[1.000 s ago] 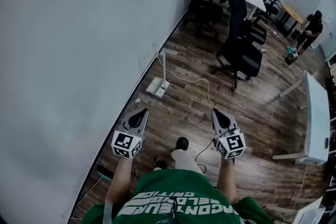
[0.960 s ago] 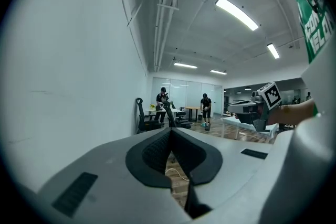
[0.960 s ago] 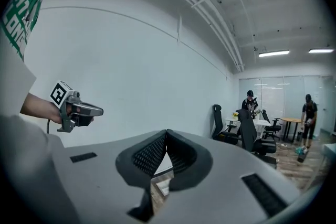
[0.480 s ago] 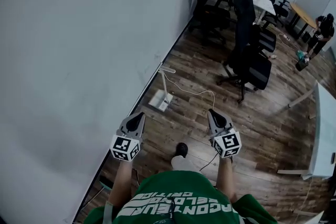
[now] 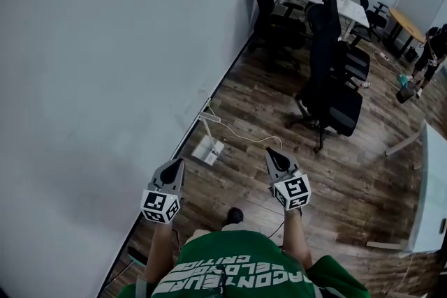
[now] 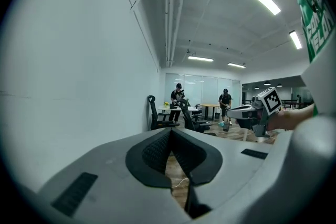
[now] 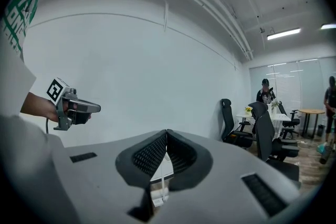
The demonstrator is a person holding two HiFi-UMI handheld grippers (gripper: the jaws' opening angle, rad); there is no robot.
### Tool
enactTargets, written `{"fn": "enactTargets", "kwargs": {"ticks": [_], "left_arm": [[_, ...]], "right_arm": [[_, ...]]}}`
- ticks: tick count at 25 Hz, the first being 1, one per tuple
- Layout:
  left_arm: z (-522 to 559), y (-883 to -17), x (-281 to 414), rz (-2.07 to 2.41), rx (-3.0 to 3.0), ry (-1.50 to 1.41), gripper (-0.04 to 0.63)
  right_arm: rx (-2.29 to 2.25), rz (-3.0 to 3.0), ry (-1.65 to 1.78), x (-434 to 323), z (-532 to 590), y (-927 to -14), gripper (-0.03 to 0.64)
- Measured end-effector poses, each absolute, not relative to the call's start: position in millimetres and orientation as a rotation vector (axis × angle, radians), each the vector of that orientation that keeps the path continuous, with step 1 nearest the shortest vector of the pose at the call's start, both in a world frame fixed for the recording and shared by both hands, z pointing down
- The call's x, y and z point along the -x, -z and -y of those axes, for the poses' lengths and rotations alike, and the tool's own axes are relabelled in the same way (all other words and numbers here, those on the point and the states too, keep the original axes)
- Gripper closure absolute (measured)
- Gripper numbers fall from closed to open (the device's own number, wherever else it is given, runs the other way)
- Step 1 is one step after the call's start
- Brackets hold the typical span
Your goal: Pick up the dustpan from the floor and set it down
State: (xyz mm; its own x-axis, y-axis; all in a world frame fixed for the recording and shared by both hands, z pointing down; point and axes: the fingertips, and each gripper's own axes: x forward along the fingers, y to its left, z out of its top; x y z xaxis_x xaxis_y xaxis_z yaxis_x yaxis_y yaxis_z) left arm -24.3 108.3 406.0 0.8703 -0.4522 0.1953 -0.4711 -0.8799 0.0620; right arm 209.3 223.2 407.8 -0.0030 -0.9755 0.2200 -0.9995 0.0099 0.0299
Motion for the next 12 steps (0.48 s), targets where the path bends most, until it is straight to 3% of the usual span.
{"fn": "enactTargets", "kwargs": {"ticks": [12], "left_arm": [[-60.7, -438.8, -4.6, 0.670, -2.881, -0.328, 0.600]], "right_arm": [[-2.027, 2.141, -0.333, -212.4, -166.3, -447.4, 0.607]]}}
